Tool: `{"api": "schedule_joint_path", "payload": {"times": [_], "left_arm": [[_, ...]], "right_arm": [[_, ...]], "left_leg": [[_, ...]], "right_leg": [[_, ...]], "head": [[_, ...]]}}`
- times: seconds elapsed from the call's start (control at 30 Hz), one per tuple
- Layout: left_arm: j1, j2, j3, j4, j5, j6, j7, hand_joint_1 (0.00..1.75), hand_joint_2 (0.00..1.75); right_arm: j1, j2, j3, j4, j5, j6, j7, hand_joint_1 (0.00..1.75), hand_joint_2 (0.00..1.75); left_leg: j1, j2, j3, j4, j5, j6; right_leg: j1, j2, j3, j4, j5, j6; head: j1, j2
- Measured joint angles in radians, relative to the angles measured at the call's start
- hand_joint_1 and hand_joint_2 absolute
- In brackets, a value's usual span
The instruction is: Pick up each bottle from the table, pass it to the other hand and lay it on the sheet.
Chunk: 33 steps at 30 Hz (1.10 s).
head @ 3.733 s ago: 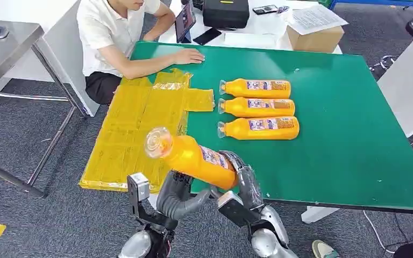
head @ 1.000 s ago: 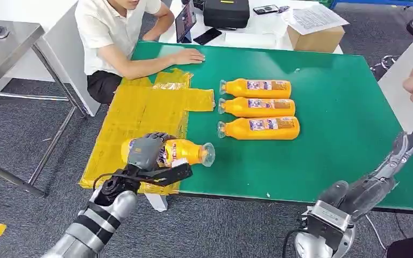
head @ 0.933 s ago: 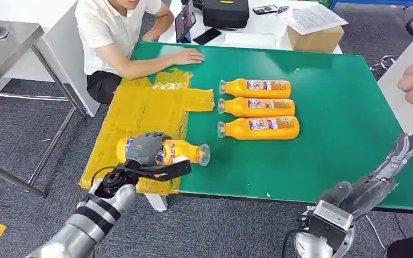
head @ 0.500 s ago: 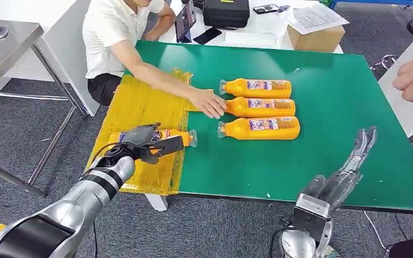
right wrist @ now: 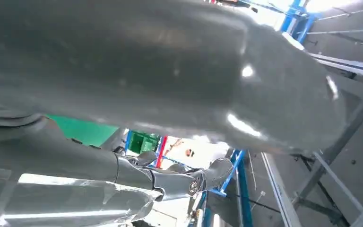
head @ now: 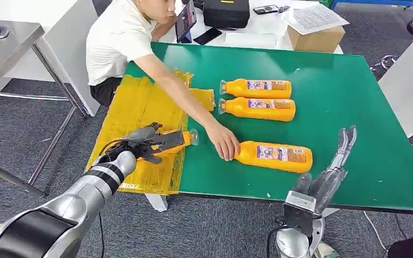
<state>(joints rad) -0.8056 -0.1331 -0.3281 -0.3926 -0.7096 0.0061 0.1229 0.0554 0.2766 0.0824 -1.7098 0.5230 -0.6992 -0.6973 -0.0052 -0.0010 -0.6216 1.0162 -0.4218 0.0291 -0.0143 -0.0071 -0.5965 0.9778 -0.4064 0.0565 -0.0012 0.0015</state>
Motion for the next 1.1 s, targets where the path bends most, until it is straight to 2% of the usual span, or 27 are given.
{"api": "schedule_joint_path", "payload": {"times": [0.07, 0.23, 0.47, 0.6, 0.63, 0.7, 0.83, 0.9, 1.1], "left_arm": [[-0.002, -0.004, 0.007, 0.001, 0.019, -0.015, -0.036, 0.00, 1.75], [0.014, -0.051, 0.031, -0.036, 0.115, 0.025, -0.270, 0.00, 1.75], [0.018, -0.077, 0.049, -0.064, 0.123, 0.034, -0.285, 0.00, 1.75], [0.099, -0.100, 0.048, -0.201, 0.192, 0.179, -0.455, 0.00, 1.75], [0.136, -0.106, 0.034, -0.278, 0.218, 0.222, -0.470, 0.00, 1.75], [0.214, -0.109, -0.015, -0.429, 0.223, 0.321, -0.478, 0.00, 1.75], [0.321, -0.102, -0.146, -0.650, 0.049, 0.554, -0.485, 0.00, 1.75], [0.356, -0.099, -0.191, -0.712, 0.042, 0.593, -0.484, 0.00, 1.75], [0.430, -0.094, -0.249, -0.832, 0.137, 0.591, -0.498, 0.00, 1.75]], "right_arm": [[0.000, -0.002, 0.000, 0.003, -0.001, 0.000, 0.000, 0.00, 0.00], [0.001, -0.007, -0.002, 0.003, 0.002, 0.000, 0.000, 0.00, 0.00], [0.002, -0.013, -0.002, 0.003, 0.003, 0.000, 0.000, 0.00, 0.00], [0.012, -0.014, -0.005, -0.002, 0.034, 0.000, 0.000, 0.00, 0.00], [0.017, -0.014, -0.005, -0.006, 0.059, 0.000, 0.000, 0.00, 1.75], [0.026, -0.014, -0.007, -0.010, 0.111, 0.000, 0.000, 0.00, 1.75], [0.030, -0.014, -0.009, -0.011, 0.147, 0.000, 0.000, 0.00, 1.75], [0.031, -0.014, -0.010, -0.011, 0.163, 0.000, 0.000, 0.00, 1.75], [0.036, -0.015, -0.016, 0.033, 0.272, 0.000, 0.000, 0.00, 1.75]], "left_leg": [[0.000, -0.001, 0.000, 0.000, 0.000, 0.000], [0.000, -0.002, -0.001, 0.000, 0.000, 0.000], [0.000, -0.002, 0.000, 0.000, 0.000, 0.000], [0.000, -0.002, 0.000, 0.000, 0.000, 0.000], [0.000, -0.002, -0.001, 0.000, 0.000, 0.000], [-0.001, -0.002, -0.001, 0.000, -0.001, -0.001], [-0.001, -0.003, -0.002, 0.000, -0.002, 0.000], [-0.001, -0.002, -0.002, 0.000, -0.002, 0.000], [0.000, -0.003, -0.001, 0.000, -0.002, 0.000]], "right_leg": [[0.000, 0.000, 0.000, 0.000, 0.000, 0.000], [0.000, -0.002, 0.000, 0.000, 0.000, 0.000], [0.000, -0.003, 0.000, 0.000, 0.000, 0.000], [0.000, -0.002, 0.000, 0.000, 0.000, 0.000], [0.000, -0.002, 0.000, 0.000, 0.000, 0.000], [0.000, -0.002, -0.001, 0.000, -0.001, 0.000], [0.000, -0.003, -0.001, -0.001, -0.002, 0.000], [0.000, -0.002, -0.001, -0.001, -0.002, 0.000], [0.000, -0.002, -0.001, -0.001, -0.001, 0.000]], "head": [[0.000, 0.000], [0.000, 0.000], [0.000, 0.000], [0.001, 0.000], [0.000, 0.000], [0.000, 0.000], [0.000, 0.000], [0.000, 0.000], [0.000, 0.000]]}}
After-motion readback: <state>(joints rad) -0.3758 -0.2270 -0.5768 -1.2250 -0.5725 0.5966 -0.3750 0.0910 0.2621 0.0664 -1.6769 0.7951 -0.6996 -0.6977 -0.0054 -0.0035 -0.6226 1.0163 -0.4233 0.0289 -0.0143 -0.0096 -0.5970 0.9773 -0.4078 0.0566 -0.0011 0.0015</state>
